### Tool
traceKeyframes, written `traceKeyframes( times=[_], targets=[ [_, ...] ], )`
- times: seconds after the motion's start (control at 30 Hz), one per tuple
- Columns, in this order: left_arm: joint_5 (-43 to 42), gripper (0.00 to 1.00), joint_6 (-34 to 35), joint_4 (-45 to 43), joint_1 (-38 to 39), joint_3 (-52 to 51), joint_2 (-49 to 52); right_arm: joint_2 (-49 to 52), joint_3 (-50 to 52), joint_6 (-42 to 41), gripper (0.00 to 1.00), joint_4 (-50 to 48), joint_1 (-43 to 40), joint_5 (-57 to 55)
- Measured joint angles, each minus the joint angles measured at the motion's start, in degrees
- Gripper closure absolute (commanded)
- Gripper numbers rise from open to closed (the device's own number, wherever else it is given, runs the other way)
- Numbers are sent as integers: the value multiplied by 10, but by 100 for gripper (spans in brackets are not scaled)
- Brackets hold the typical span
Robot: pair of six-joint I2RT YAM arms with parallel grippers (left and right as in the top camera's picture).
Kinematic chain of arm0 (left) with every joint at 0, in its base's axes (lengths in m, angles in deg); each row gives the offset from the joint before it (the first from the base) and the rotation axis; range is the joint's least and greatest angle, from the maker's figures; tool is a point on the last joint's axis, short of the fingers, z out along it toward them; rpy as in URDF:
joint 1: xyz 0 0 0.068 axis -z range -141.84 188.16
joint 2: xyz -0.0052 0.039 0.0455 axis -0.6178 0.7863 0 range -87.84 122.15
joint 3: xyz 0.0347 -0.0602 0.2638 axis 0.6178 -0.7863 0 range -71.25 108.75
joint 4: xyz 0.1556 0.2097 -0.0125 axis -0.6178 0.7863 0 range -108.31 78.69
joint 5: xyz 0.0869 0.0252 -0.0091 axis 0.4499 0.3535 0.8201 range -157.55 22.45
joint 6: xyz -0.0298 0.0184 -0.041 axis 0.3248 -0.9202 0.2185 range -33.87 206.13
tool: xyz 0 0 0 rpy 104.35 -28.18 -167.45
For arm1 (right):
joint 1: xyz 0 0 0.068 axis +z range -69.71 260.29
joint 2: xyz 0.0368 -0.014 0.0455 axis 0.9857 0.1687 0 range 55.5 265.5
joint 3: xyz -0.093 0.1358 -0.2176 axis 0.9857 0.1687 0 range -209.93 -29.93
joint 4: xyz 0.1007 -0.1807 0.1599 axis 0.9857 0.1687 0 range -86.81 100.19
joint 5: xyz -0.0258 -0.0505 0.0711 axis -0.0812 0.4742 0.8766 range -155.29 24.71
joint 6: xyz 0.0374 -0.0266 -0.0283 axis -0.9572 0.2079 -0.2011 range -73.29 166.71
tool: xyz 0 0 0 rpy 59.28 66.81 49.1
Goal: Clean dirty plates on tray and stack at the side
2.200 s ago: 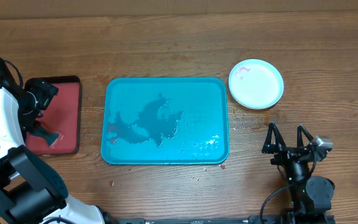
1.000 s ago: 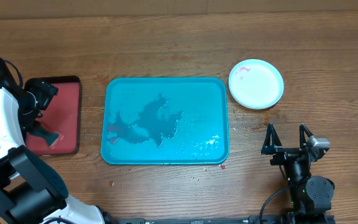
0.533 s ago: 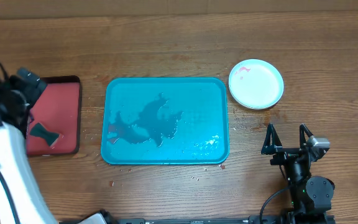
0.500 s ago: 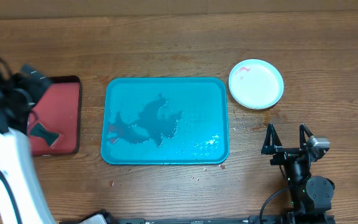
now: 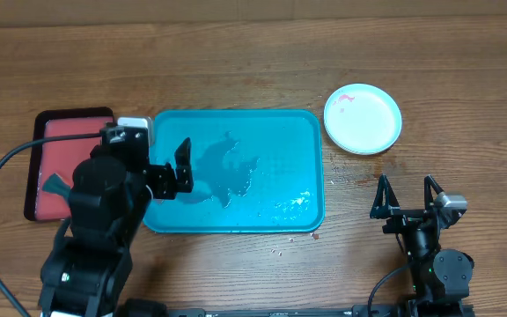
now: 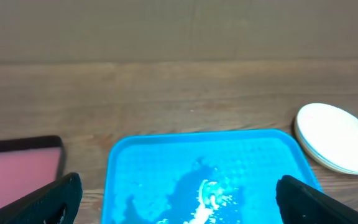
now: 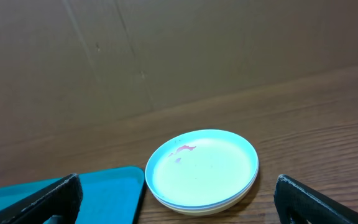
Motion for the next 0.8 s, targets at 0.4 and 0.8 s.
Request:
traceKeyframes(
  times=[0.4,0.8],
  targets=[
    [-40,0,-18,-93,-128,-192,-142,0,0,0,0,0,0,0],
    [-42,0,-18,-204,-140,-380,-363,0,0,0,0,0,0,0]
  ],
)
